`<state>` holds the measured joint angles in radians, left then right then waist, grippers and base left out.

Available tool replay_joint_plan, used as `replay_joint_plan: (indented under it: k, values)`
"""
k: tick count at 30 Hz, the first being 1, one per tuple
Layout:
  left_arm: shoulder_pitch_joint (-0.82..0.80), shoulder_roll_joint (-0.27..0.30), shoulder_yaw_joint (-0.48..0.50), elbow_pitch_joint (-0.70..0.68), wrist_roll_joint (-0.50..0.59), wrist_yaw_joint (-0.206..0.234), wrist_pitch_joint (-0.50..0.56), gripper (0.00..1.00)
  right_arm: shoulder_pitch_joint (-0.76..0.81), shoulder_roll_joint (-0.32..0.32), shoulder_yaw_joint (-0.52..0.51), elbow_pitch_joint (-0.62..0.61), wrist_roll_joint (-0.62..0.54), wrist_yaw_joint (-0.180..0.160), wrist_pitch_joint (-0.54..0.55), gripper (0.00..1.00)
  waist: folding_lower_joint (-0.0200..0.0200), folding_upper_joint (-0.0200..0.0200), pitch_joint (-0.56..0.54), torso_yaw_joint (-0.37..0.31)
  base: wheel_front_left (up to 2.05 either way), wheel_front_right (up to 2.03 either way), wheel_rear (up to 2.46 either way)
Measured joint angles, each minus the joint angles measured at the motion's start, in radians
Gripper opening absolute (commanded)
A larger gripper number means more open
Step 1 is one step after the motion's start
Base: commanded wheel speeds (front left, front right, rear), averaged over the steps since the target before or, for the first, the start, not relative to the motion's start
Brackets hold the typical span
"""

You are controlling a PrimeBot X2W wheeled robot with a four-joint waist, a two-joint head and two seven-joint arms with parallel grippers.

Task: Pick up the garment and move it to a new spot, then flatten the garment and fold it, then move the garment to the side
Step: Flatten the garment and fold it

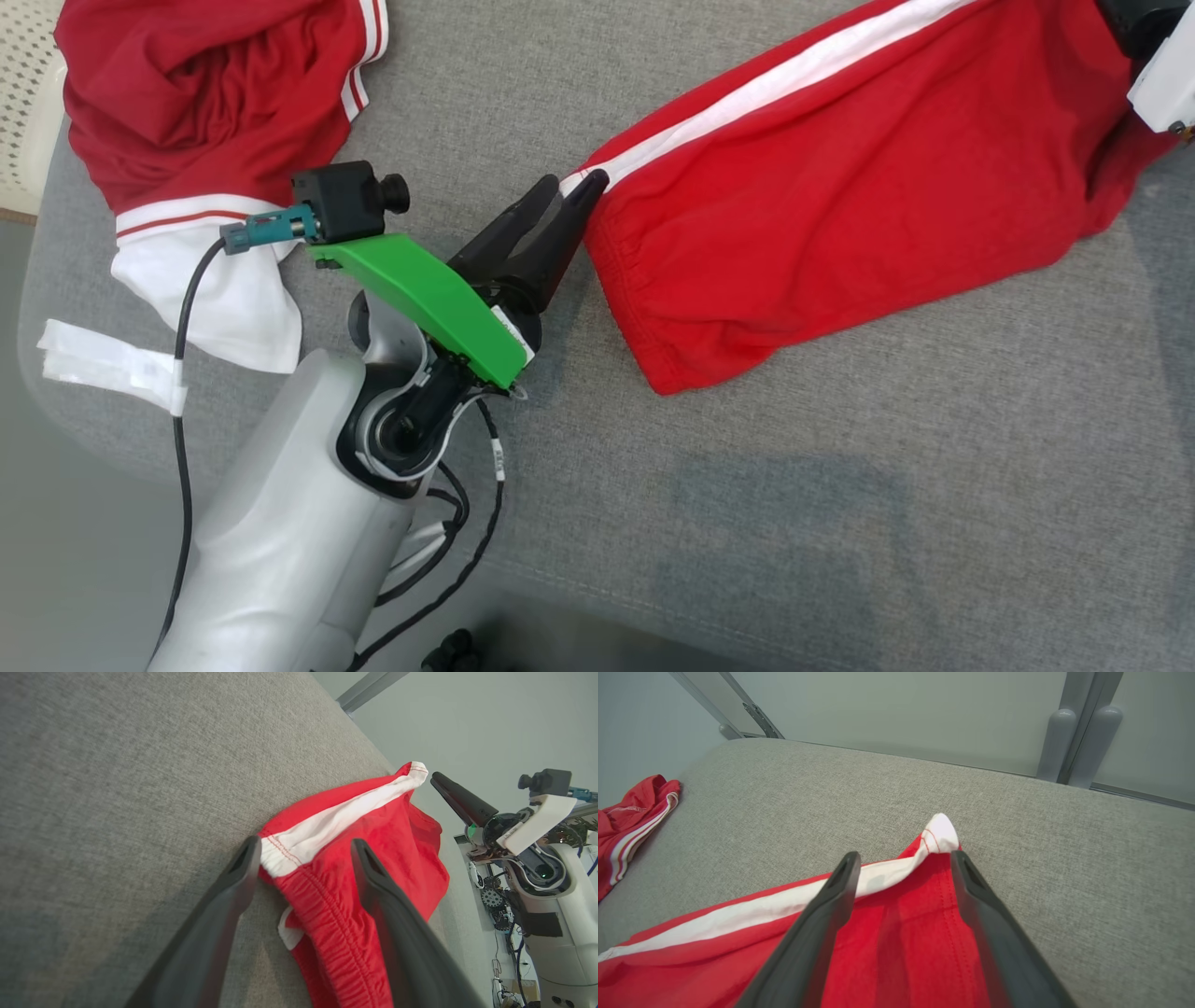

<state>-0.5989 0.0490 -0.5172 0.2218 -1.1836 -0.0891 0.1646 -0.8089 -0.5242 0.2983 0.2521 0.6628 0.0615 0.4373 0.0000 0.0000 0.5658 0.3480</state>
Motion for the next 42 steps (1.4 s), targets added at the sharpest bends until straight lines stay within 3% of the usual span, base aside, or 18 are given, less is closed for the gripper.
replay_joint_plan:
  k: [14,23,42]
  values:
    - [0.014,0.100,-0.094,0.019,0.217,0.001,-0.044,1.00,0.088,-0.027,0.032,0.056,-0.021,0.021,-0.033,1.00,0.0000,0.0000,-0.103,-0.032,0.00,0.00,0.00]
    - [0.115,0.075,-0.145,-0.035,0.217,0.030,-0.037,1.00,0.171,-0.007,0.043,0.070,0.016,0.021,-0.001,1.00,-0.0001,0.0000,-0.172,-0.061,0.00,0.00,0.00]
    - [0.129,0.079,-0.163,-0.110,0.248,0.073,-0.034,1.00,0.248,-0.006,0.023,0.089,0.054,-0.003,0.021,1.00,0.0000,0.0000,-0.132,-0.063,0.00,0.00,0.00]
